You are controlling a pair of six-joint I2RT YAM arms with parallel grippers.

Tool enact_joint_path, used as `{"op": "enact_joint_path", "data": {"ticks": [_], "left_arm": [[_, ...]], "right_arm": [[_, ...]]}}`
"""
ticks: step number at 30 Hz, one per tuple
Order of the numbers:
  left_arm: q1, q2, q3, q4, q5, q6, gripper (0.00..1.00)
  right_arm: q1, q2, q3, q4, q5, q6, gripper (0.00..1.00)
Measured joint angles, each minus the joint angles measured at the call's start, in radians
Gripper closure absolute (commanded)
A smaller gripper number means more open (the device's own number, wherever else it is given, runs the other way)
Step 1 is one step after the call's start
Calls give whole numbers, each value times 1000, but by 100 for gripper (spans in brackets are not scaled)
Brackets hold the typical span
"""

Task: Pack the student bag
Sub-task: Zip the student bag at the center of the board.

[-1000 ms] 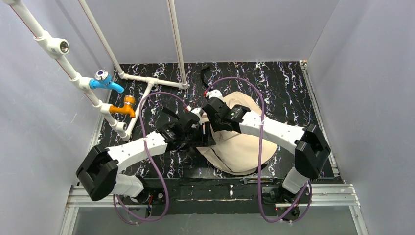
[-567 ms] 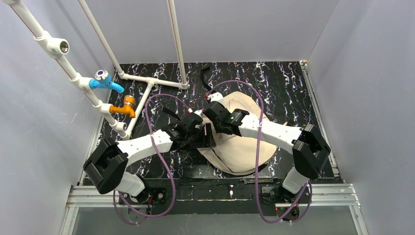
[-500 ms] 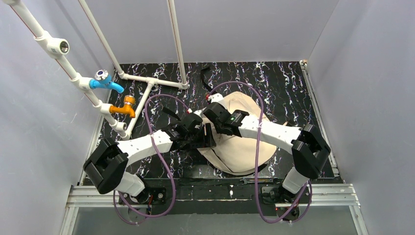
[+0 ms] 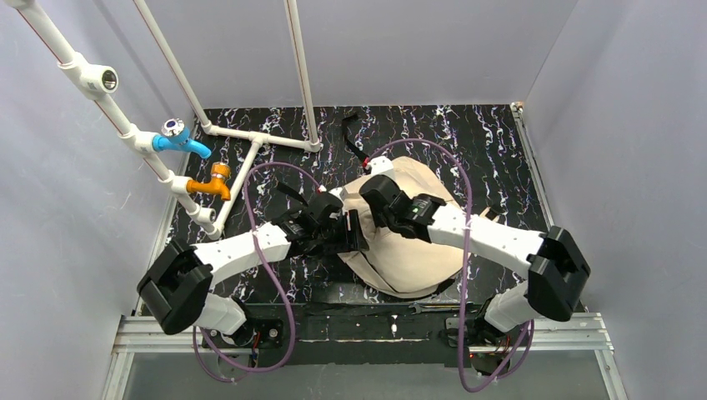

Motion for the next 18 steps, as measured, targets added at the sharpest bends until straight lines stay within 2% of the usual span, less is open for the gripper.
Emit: {"op": "enact_joint_path", "data": {"ticks": [7,16,18], "left_arm": [[0,-29,81,-14,33,35,42],[0,106,179,5,34,76,44],[0,124,182,8,27,82,49]], "right_arm": [[-14,-62,-21,15,-60,18,99],[-40,-65,-36,31,-127,68,99],[-47,-66,-39,30,-143,80,99]]}}
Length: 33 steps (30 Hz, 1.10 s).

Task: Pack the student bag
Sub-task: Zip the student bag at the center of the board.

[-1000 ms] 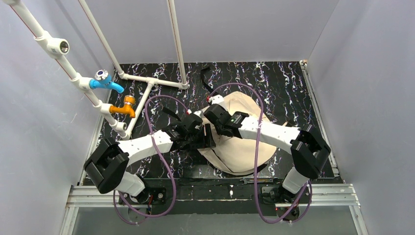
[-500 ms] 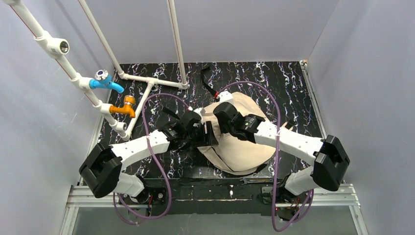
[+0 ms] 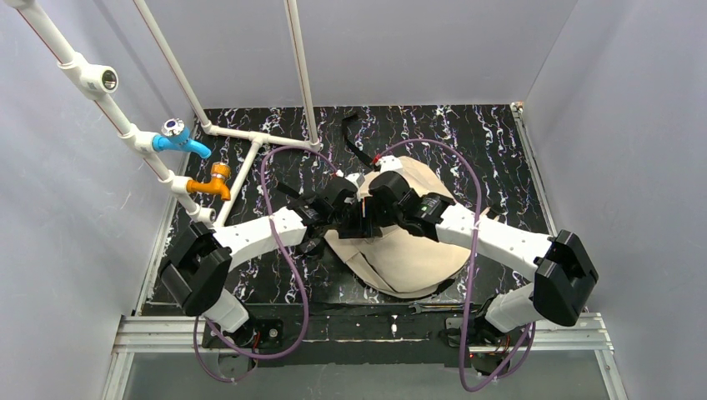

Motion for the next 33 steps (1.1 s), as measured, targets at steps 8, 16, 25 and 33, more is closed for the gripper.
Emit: {"op": "enact_joint_path", "data": {"ticks": [8,16,25,33], "left_arm": [[0,56,6,-8,-70,-1,80],[-9,66,12,-26,-125,-27,91],[4,101,-28,63,-147,-69,97],[24,119,-52,92,-148,-80,96]], "right_arm": [[-21,-30,-41,2,-31,62,99],[-73,-80,-83,15,-48,121,99],[-286,-121,-105,14,-116,95,99],[-512,-95,-98,19,-146,13,99]]}}
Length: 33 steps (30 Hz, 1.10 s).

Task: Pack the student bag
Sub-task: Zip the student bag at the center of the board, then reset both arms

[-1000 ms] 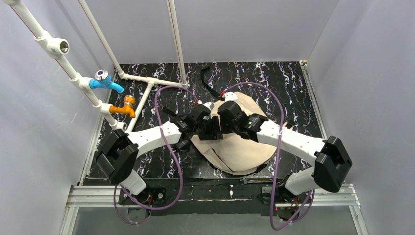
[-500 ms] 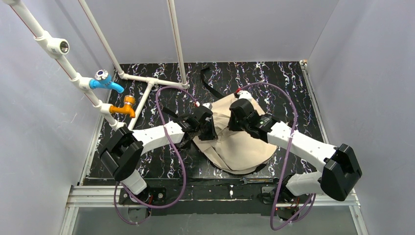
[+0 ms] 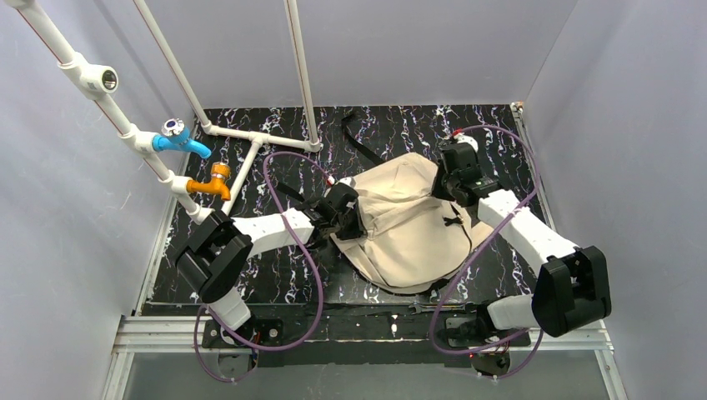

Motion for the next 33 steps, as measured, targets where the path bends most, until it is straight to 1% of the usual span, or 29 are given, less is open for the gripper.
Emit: {"op": "enact_joint_path", "data": {"ticks": [4,7,8,10,11,13,14,15,17,21,24,26,30,33], "left_arm": [[3,0,16,-40,-13,21,89],[17,0,23,-116,-37,40,79],[21,0,31,-141,-43,50,76],[25,0,61,-185,-45,72,65],[27,-2,77,-204,-45,86,56],[27,-15,114,-246,-36,119,46],[28,-30,130,-266,-21,134,44],[29,-50,145,-285,-2,148,42],[28,-103,174,-323,48,168,37],[28,-256,227,-369,185,200,29],[28,-394,271,-395,292,221,17],[28,-486,311,-424,344,243,13],[28,-654,416,-508,379,300,3],[28,-779,493,-570,358,349,2]], "right_arm": [[-87,22,14,4,-13,-43,99],[-128,41,40,4,-9,-83,99],[-138,44,47,5,-9,-97,95],[-153,54,73,-5,-14,-123,67],[-158,65,97,-23,-16,-138,54],[-165,89,152,-48,-8,-163,30],[-169,94,179,-61,-3,-174,21],[-170,94,200,-76,-1,-185,15],[-174,90,234,-114,2,-202,9],[-174,58,303,-249,-7,-225,2],[-174,10,354,-327,-67,-231,1],[-174,-47,393,-376,-120,-224,2],[-174,-178,470,-433,-184,-199,2],[-174,-274,505,-450,-210,-181,2]]}}
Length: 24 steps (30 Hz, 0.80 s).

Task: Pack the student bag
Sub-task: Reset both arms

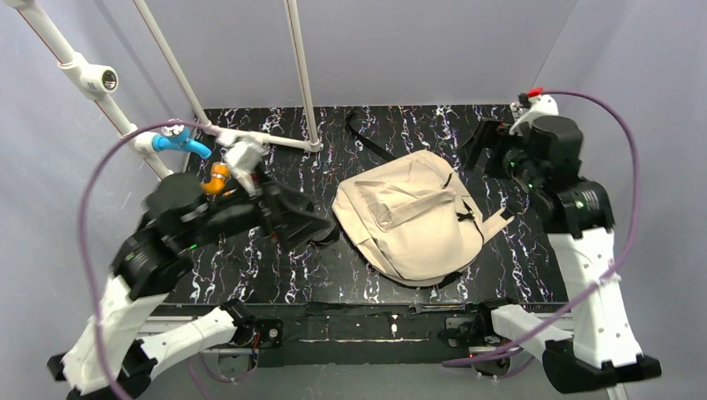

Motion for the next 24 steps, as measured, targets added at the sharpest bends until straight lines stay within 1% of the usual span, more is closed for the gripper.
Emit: {"op": "enact_joint_path", "data": {"ticks": [5,11,14,18,24], "left_arm": [[0,-201,71,-64,-93,67,2],[0,-391,81,-109,-253,138,2],[0,-435,82,-126,-321,165,2],[0,-452,81,-141,-385,196,2],[0,-455,81,-162,-443,225,2]], "right_arm": [[0,-117,38,-35,16,20,1],[0,-203,99,-79,96,46,2],[0,-238,138,-101,135,55,2],[0,-255,189,-125,178,69,2],[0,-259,184,-136,203,77,2]]}}
